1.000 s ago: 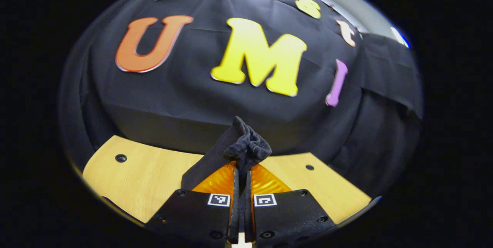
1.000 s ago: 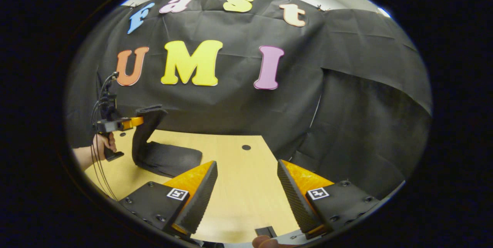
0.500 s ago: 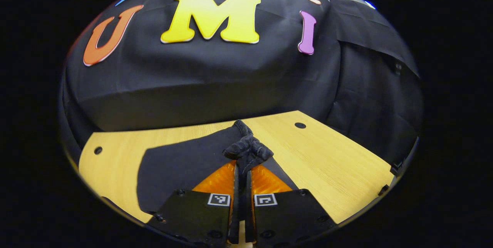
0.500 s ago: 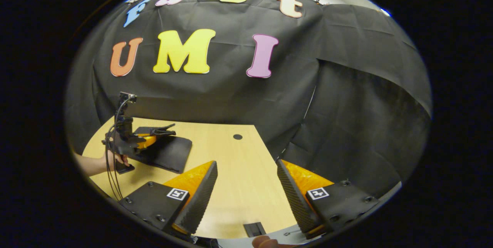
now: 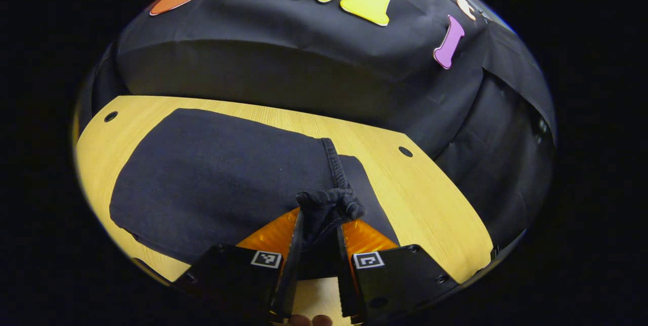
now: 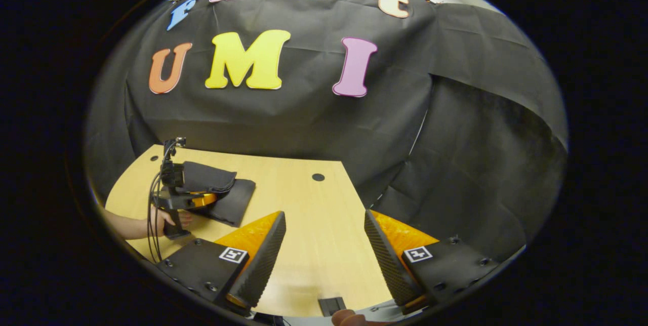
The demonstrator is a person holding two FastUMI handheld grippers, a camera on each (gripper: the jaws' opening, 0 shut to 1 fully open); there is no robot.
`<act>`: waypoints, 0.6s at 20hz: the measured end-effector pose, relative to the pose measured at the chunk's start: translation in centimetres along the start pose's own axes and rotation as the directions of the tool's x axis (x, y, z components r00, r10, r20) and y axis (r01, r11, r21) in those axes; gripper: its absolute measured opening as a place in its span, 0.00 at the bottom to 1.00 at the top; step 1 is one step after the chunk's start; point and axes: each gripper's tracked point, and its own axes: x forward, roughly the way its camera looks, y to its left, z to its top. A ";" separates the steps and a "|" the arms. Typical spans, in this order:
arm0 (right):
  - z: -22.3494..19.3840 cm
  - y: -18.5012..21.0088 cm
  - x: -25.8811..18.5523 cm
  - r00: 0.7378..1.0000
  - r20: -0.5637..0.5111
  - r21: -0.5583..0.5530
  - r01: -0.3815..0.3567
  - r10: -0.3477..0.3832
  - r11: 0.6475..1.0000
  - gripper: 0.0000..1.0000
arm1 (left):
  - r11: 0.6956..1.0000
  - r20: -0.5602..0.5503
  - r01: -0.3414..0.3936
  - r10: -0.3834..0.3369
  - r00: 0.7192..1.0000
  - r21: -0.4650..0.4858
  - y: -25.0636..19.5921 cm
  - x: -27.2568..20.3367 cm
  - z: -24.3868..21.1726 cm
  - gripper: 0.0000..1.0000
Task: Grasp the waist and the cuffs of the jeans and fold them to make the two legs overlap; first hold the waist and fold one-third of the jeans toward the cuffs, then hold the cuffs and fold the remaining one-third in the same direction to finish folding.
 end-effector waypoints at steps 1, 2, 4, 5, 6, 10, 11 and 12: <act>0.0 0.5 0.2 1.000 0.002 0.002 -0.010 0.010 1.000 0.96 | 1.000 0.000 -0.007 0.007 1.000 0.007 -0.2 -0.2 0.1 0.40; 0.1 0.9 0.3 1.000 0.003 0.002 -0.020 0.020 1.000 0.96 | 1.000 0.002 -0.012 0.012 1.000 0.016 -0.4 -0.7 0.3 0.41; 0.2 2.0 0.3 0.999 0.005 0.002 -0.045 0.045 0.999 0.96 | 1.000 -0.013 0.028 -0.027 1.000 0.012 -1.8 -1.1 0.1 0.59; 0.3 2.4 0.4 0.998 0.010 0.000 -0.056 0.056 0.998 0.96 | 1.000 -0.018 0.026 -0.026 1.000 0.013 -1.9 -1.3 0.2 0.72; 0.5 2.9 0.3 0.998 0.016 -0.004 -0.066 0.066 0.998 0.94 | 1.000 -0.016 0.021 -0.020 1.000 0.019 -2.0 -1.3 0.0 0.86; 2.0 5.0 -0.2 0.992 0.071 -0.032 -0.105 0.107 0.994 0.94 | 1.000 0.027 0.016 -0.016 1.000 0.007 -2.1 -4.5 1.9 0.99; 2.3 5.7 -0.2 0.989 0.084 -0.033 -0.122 0.124 0.992 0.96 | 1.000 0.044 0.021 -0.021 0.999 -0.006 -2.2 -5.7 2.7 0.99; 2.7 6.5 -0.1 0.986 0.094 -0.029 -0.138 0.141 0.990 0.96 | 0.999 0.055 0.026 -0.024 0.998 -0.023 -2.4 -7.1 3.6 0.99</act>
